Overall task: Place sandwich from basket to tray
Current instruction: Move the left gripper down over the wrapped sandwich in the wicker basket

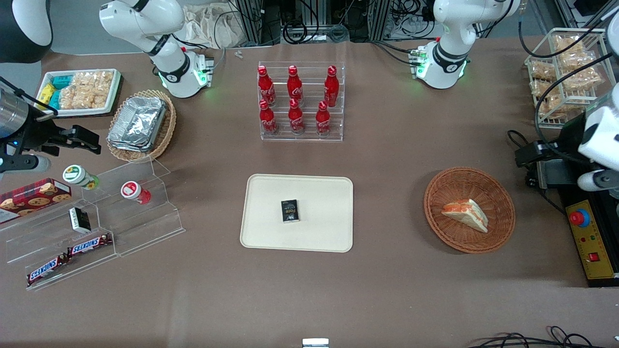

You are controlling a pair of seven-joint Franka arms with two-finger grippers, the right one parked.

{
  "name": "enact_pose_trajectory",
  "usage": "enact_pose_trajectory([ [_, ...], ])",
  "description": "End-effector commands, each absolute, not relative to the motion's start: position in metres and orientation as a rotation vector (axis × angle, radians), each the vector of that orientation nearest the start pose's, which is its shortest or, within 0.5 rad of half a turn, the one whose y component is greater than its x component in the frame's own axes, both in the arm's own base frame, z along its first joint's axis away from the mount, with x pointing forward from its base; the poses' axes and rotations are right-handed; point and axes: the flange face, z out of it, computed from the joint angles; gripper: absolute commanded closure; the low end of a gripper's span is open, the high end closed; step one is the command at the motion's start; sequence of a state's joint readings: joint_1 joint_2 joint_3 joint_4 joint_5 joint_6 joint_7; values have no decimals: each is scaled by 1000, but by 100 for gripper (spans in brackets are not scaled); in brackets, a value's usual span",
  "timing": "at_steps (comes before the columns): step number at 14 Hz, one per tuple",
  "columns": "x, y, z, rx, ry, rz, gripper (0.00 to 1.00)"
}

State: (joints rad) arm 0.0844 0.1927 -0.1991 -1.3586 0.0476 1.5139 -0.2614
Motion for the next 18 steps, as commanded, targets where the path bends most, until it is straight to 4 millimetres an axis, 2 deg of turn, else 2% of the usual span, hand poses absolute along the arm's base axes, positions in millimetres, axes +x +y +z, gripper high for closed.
enact_pose_trajectory([
  [1,594,-52,569,-3101,-286,161,3],
  [5,578,-48,513,-3087,-363,114,4],
  [8,577,-48,469,-3073,-493,92,4],
  [11,583,-39,416,-3027,-848,-35,3],
  [14,594,-29,378,-2950,-1161,-81,2],
  [16,599,-28,351,-2901,-1294,-61,2],
  [18,601,-28,324,-2874,-1341,-20,1],
])
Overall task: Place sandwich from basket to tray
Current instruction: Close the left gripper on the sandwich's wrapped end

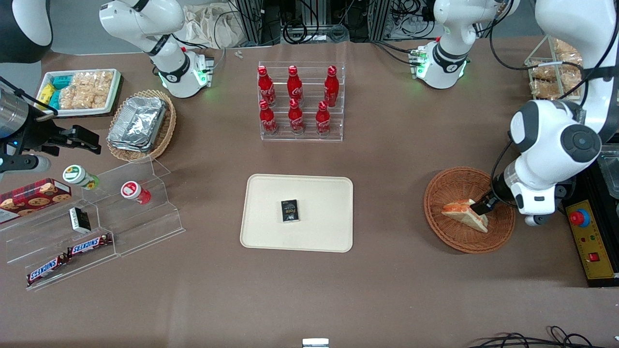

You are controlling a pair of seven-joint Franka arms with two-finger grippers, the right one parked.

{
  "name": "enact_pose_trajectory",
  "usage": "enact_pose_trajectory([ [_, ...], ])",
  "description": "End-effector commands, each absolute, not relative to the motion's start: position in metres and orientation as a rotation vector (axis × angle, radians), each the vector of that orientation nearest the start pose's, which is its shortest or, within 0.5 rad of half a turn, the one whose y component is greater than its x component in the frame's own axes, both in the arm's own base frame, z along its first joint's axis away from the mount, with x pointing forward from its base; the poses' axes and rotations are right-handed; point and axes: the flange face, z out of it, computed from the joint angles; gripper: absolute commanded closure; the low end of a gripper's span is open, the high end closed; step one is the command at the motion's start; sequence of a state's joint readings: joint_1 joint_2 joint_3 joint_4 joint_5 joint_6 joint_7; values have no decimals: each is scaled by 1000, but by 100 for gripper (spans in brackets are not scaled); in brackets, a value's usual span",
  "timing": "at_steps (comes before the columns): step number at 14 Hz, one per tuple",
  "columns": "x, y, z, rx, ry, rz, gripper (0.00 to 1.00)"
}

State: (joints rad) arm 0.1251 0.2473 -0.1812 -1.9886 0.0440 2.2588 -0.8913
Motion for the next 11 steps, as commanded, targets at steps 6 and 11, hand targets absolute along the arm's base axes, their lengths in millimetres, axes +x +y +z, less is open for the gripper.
enact_pose_trajectory([
  [6,612,-27,290,-2806,-1543,-73,1],
  [11,609,-24,267,-2795,-1504,-52,3],
])
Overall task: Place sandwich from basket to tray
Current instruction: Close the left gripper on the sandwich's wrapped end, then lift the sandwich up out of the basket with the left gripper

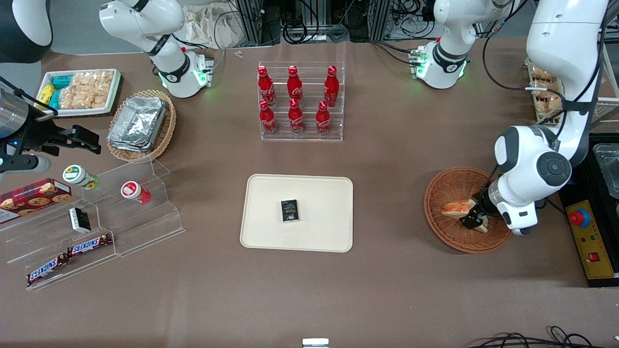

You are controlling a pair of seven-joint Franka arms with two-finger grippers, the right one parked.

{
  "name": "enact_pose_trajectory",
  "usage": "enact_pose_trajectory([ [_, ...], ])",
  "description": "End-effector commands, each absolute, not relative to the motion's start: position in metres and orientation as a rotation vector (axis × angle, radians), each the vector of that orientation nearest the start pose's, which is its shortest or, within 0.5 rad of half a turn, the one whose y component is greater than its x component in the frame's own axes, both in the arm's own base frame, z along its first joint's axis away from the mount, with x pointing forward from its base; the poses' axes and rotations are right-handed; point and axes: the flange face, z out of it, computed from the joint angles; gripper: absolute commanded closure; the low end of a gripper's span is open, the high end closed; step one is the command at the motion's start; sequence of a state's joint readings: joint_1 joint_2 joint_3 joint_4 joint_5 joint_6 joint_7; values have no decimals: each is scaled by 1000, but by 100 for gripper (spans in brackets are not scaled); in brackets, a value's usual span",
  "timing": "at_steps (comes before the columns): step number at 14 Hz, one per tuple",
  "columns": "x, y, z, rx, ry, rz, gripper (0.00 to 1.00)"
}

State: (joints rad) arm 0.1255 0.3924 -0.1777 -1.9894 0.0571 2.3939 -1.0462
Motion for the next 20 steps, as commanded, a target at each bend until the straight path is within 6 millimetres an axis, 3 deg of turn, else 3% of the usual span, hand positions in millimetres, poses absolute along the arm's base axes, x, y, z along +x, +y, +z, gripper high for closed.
enact_pose_trajectory([
  [1,609,-20,266,-2788,-1515,-50,10],
  [2,610,-18,267,-2785,-1520,-53,22],
  [4,611,-18,274,-2767,-1534,-68,67],
  [6,609,-18,283,-2754,-1519,-46,100],
  [10,614,-31,340,-2720,-1470,33,100],
  [14,624,-68,450,-2756,-1360,93,100],
  [16,625,-88,492,-2817,-1254,105,100],
  [20,621,-134,529,-2958,-1015,73,100],
])
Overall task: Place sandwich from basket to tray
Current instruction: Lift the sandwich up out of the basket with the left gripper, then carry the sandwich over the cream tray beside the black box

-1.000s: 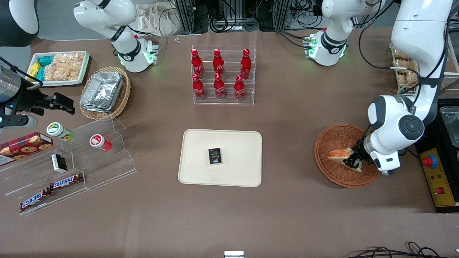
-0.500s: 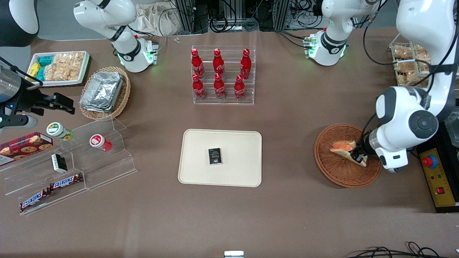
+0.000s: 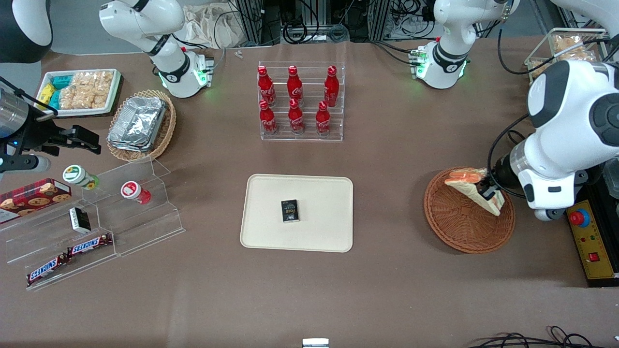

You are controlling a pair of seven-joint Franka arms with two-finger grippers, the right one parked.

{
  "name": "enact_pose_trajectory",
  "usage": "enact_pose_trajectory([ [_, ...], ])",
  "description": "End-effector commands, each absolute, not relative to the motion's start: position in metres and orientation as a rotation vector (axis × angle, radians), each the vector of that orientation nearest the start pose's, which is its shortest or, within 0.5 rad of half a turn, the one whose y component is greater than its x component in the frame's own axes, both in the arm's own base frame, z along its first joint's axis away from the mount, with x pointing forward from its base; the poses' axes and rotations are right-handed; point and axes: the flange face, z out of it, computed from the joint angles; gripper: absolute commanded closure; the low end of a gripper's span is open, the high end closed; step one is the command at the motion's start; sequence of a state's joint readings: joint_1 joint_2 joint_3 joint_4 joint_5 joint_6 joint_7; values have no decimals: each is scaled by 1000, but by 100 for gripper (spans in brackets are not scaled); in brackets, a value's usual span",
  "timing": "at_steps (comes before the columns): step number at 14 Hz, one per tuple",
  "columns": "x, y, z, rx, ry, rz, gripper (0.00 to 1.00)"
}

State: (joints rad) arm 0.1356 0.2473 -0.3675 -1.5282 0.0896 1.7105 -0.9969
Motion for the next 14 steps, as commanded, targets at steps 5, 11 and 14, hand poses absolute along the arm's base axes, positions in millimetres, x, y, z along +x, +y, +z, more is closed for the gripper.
enact_pose_trajectory([
  [5,589,-257,514,-3144,-252,102,100],
  [11,584,-351,436,-3207,162,106,100],
  [14,581,-384,383,-3178,276,97,100],
])
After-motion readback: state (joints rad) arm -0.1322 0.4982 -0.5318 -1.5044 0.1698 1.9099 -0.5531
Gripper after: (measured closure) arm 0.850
